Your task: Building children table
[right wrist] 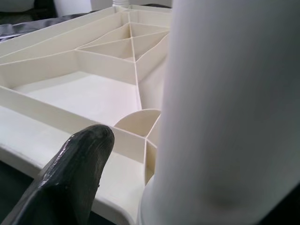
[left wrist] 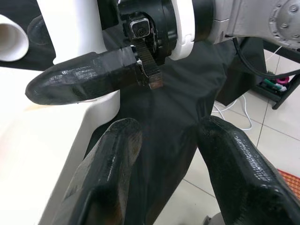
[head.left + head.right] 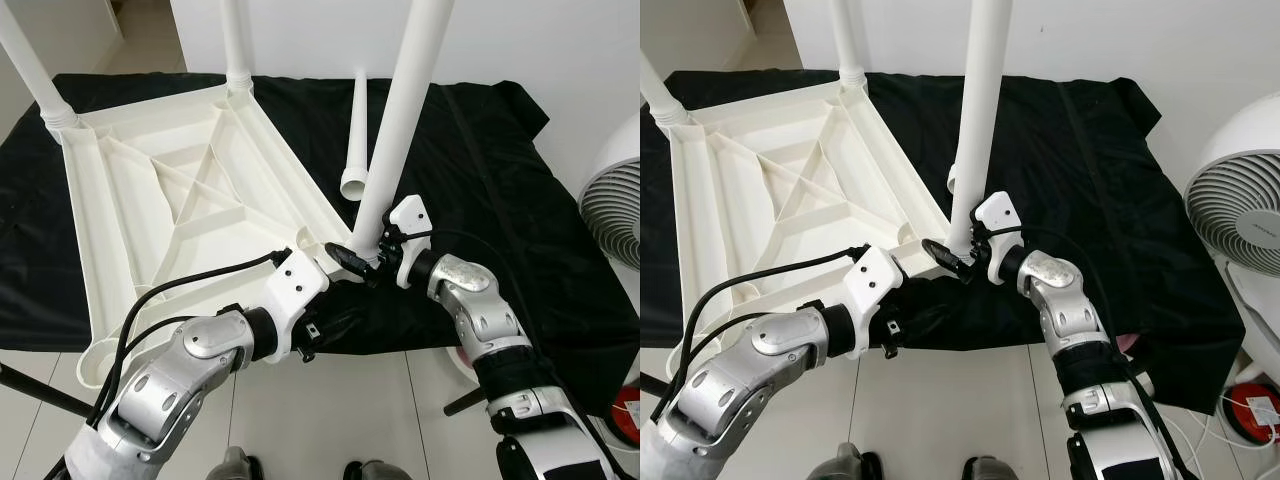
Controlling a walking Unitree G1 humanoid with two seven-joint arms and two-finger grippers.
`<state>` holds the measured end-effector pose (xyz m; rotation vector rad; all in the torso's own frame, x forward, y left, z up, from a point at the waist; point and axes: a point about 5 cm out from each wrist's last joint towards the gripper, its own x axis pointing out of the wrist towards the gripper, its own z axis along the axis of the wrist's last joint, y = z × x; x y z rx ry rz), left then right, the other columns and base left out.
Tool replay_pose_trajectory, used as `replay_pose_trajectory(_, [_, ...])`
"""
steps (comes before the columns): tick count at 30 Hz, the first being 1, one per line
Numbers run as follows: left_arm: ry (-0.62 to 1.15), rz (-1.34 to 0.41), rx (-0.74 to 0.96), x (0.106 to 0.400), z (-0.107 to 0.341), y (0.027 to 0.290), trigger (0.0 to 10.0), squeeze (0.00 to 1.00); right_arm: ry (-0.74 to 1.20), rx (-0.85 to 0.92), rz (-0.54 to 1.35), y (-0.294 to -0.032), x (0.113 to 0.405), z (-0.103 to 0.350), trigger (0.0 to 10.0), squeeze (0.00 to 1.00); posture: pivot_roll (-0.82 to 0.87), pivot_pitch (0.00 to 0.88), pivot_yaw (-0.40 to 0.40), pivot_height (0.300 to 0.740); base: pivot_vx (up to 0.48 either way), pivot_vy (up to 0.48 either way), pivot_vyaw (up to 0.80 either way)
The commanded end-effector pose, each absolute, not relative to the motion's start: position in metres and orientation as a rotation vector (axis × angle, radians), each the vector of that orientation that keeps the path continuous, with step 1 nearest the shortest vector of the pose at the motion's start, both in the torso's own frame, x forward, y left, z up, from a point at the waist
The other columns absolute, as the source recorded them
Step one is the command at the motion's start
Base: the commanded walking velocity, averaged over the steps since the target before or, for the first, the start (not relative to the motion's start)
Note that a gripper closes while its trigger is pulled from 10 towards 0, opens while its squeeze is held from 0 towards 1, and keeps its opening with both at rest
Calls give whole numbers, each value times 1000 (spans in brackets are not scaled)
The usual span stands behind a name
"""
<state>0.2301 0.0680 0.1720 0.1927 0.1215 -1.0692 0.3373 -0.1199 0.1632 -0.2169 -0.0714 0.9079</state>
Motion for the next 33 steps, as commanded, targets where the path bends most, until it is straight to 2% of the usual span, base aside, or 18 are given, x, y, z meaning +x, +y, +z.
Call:
replay_pose_trajectory(1, [136,-1130,196,223,172,67,10000,0,-72,-226,934,-120,338,162,10000,0,18,118,21,740,0,0,0])
replay_pose_trajectory(2, [142,-1134,196,222,171,67,10000,0,-72,-223,944,-120,339,162,5608,0,23,115,23,740,0,0,0])
replay_pose_trajectory(5, [149,-1139,196,221,171,68,10000,0,-73,-219,958,-121,340,162,5608,0,23,116,27,740,0,0,0])
replay_pose_trajectory(6, [154,-1145,200,220,170,68,10000,0,-64,-223,958,-121,341,160,0,0,24,119,27,740,0,0,0])
replay_pose_trajectory(13, [164,-1154,206,218,169,69,10000,0,-45,-210,961,-124,341,152,0,0,22,123,28,740,0,0,0])
replay_pose_trajectory(14, [165,-1155,206,218,169,69,10000,0,-38,-206,938,-125,341,151,10000,0,19,122,28,740,0,0,0])
replay_pose_trajectory(19, [169,-1158,206,217,169,69,10000,0,10,-212,827,-127,346,147,10000,0,19,122,27,740,0,0,0])
replay_pose_trajectory(28, [170,-1159,205,217,169,69,10000,0,2,-149,671,-117,337,149,10000,0,14,131,26,740,0,0,0])
replay_pose_trajectory(33, [174,-1165,207,216,168,67,10000,0,2,-141,515,-111,328,144,10000,0,2,123,18,740,0,0,0])
